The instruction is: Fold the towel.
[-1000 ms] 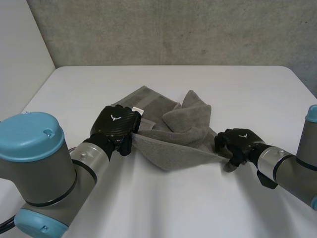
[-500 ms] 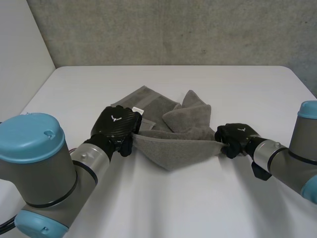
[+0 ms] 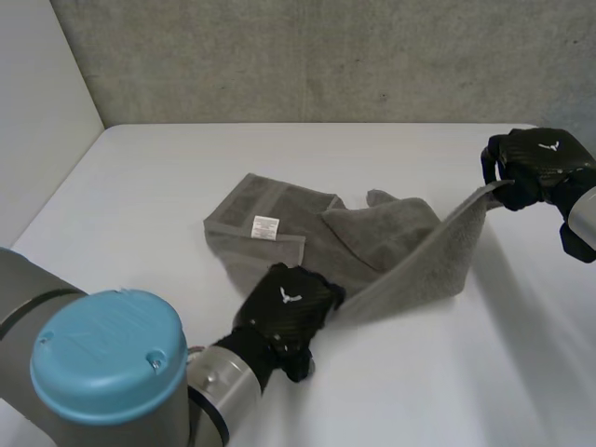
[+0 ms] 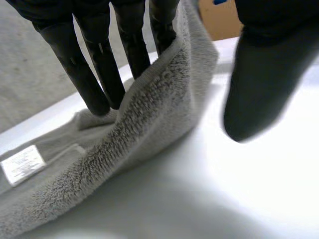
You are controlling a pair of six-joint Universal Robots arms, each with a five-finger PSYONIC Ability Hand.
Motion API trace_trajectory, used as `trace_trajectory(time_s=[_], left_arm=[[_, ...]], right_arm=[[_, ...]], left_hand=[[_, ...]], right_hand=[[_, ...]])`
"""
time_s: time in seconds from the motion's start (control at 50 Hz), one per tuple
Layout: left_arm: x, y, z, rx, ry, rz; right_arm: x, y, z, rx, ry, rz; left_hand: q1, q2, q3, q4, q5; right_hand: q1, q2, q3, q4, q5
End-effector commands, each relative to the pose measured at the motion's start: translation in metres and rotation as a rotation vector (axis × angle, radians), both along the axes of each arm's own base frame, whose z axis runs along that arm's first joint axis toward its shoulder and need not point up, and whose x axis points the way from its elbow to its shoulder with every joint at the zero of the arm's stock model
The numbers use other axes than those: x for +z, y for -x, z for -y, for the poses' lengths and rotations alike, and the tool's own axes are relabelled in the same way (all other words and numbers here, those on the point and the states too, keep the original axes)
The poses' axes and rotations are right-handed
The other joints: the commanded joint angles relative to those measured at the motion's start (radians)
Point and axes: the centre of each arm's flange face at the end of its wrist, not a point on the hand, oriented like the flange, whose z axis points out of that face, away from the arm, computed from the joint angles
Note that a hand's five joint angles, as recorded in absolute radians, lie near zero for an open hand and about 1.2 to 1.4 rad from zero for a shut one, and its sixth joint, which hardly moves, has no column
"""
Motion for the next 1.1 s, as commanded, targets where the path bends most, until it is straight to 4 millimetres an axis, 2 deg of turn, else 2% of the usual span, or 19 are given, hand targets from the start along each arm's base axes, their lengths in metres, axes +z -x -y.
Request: trace_trajectory(time_s=[0.02,0.04,0.06,0.08,0.12,0.14,0.18,0.2,0.22,0.28,0.36,0.4,0.46,0.62,0.72,0.84,0.94,1.1], left_arm=[[0.016,-0.006,0.032,0.079,0.031,-0.004],[0.016,-0.006,0.032,0.079,0.031,-0.004],[0.020,-0.013,0.052,0.129,0.049,-0.007],[0.020,-0.013,0.052,0.130,0.049,-0.007],[0.027,-0.028,0.087,0.218,0.096,0.001],[0.027,-0.028,0.087,0.218,0.096,0.001],[0.032,-0.038,0.112,0.261,0.138,0.015],[0.032,-0.038,0.112,0.261,0.138,0.015],[0.032,-0.039,0.121,0.264,0.150,0.022],[0.020,-0.037,0.134,0.244,0.133,0.045],[0.012,-0.030,0.142,0.200,0.122,0.054],[0.003,-0.029,0.154,0.186,0.112,0.061],[-0.001,-0.026,0.159,0.172,0.107,0.067],[-0.012,-0.001,0.175,-0.020,0.061,0.064],[-0.016,0.008,0.184,-0.069,0.085,0.066],[-0.020,0.014,0.194,-0.080,0.106,0.071],[-0.033,0.019,0.201,-0.094,0.087,0.109],[-0.043,0.021,0.205,-0.119,0.101,0.168]], right_arm=[[-0.030,0.001,0.005,0.017,-0.063,-0.112],[-0.030,0.001,0.005,0.017,-0.063,-0.112],[-0.034,0.000,0.005,0.023,-0.072,-0.122],[-0.034,0.000,0.005,0.023,-0.072,-0.122],[-0.040,-0.002,0.005,0.031,-0.091,-0.127],[-0.040,-0.002,0.005,0.031,-0.091,-0.127],[-0.046,-0.003,0.005,0.034,-0.111,-0.128],[-0.046,-0.003,0.005,0.034,-0.111,-0.128],[-0.048,-0.003,0.005,0.036,-0.117,-0.128],[-0.051,-0.004,0.003,0.044,-0.126,-0.127],[-0.052,-0.004,0.002,0.046,-0.130,-0.127],[-0.053,-0.005,0.001,0.047,-0.135,-0.127],[-0.055,-0.005,0.001,0.048,-0.139,-0.127],[-0.060,-0.005,-0.001,0.055,-0.159,-0.127],[-0.063,-0.006,-0.003,0.057,-0.170,-0.127],[-0.068,-0.010,-0.006,0.072,-0.183,-0.130],[-0.071,-0.015,-0.012,0.093,-0.186,-0.145],[-0.077,-0.016,-0.012,0.103,-0.189,-0.164]], left_hand=[[-0.464,-0.481,-0.475,-0.476,-0.648],[-0.465,-0.482,-0.475,-0.477,-0.648],[-0.471,-0.488,-0.481,-0.483,-0.654],[-0.471,-0.488,-0.481,-0.483,-0.654],[-0.465,-0.482,-0.475,-0.477,-0.648],[-0.465,-0.482,-0.475,-0.477,-0.648],[-0.459,-0.476,-0.470,-0.471,-0.642],[-0.459,-0.476,-0.470,-0.471,-0.642],[-0.450,-0.467,-0.461,-0.462,-0.634],[-0.404,-0.421,-0.414,-0.416,-0.587],[-0.350,-0.368,-0.361,-0.363,-0.534],[-0.353,-0.370,-0.364,-0.365,-0.537],[-0.359,-0.376,-0.370,-0.371,-0.542],[-0.353,-0.370,-0.364,-0.366,-0.537],[-0.353,-0.370,-0.364,-0.366,-0.537],[-0.350,-0.368,-0.361,-0.363,-0.534],[-0.315,-0.332,-0.326,-0.327,-0.499],[-0.298,-0.315,-0.308,-0.310,-0.481]], right_hand=[[0.058,0.070,0.052,0.048,0.053],[0.058,0.070,0.052,0.048,0.053],[0.058,0.070,0.052,0.048,0.053],[0.058,0.070,0.052,0.048,0.053],[0.058,0.070,0.052,0.048,0.053],[0.058,0.070,0.052,0.048,0.053],[0.058,0.070,0.052,0.048,0.053],[0.058,0.070,0.052,0.048,0.053],[0.058,0.070,0.052,0.048,0.053],[0.058,0.070,0.052,0.048,0.053],[0.058,0.070,0.052,0.048,0.053],[0.058,0.070,0.052,0.048,0.053],[0.058,0.070,0.052,0.048,0.053],[0.058,0.070,0.052,0.048,0.053],[0.058,0.070,0.052,0.048,0.053],[0.058,0.070,0.052,0.048,0.053],[0.058,0.070,0.052,0.048,0.053],[0.058,0.070,0.052,0.048,0.053]])
